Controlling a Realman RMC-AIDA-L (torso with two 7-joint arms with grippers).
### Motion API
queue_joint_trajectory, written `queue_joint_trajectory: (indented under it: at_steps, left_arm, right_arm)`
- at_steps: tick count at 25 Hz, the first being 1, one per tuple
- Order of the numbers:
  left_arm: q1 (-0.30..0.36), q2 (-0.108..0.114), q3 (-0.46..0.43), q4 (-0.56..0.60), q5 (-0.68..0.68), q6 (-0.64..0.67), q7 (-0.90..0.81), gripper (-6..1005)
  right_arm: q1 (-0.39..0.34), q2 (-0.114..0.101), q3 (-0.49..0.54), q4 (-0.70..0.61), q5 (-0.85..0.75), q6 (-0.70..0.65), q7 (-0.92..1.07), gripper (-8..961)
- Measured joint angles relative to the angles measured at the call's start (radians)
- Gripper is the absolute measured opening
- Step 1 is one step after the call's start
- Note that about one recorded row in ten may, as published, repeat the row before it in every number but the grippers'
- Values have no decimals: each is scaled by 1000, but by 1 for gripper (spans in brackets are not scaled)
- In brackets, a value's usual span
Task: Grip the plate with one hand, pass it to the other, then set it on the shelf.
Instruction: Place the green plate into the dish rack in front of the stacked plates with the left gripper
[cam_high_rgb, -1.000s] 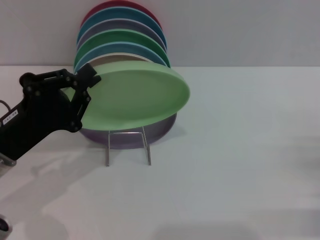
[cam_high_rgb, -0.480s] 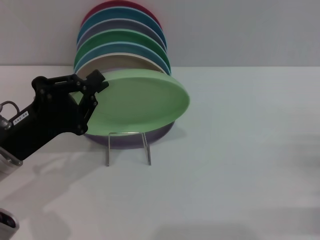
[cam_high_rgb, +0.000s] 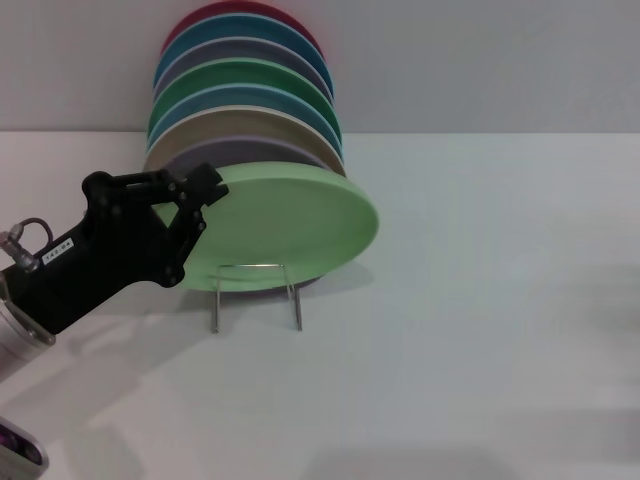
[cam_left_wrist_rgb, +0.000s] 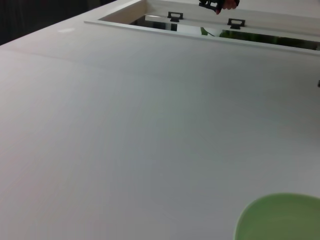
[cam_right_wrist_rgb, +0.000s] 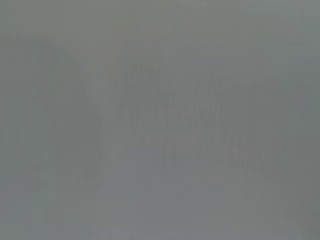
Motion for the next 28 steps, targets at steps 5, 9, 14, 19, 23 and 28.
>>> queue_joint_trajectory:
  at_steps: [5,9,14,19,23,28]
  left_arm:
    - [3,-2,7,-8,0,-25,0,73]
    - [6,-9,19,-9,0,-37,0,75]
    - [13,-12,37,-8,0,-43,0,78]
    - [19,-14,38,-24,0,-63,0,80]
    - [19,-15,38,-34,-4,-98,-7,82]
    - [17,-16,31,-35,-8,-107,-34,84]
  right_arm:
    - [4,0,0,0,-1,-4,0,380]
    - [4,0,0,0,-1,-5,0,380]
    - [1,0,0,2,-1,-6,0,381]
    - [-1,0,0,3,-2,-6,0,381]
    - [2,0,0,3,-6,-7,0,381]
    - [4,0,0,3,-7,-7,0,382]
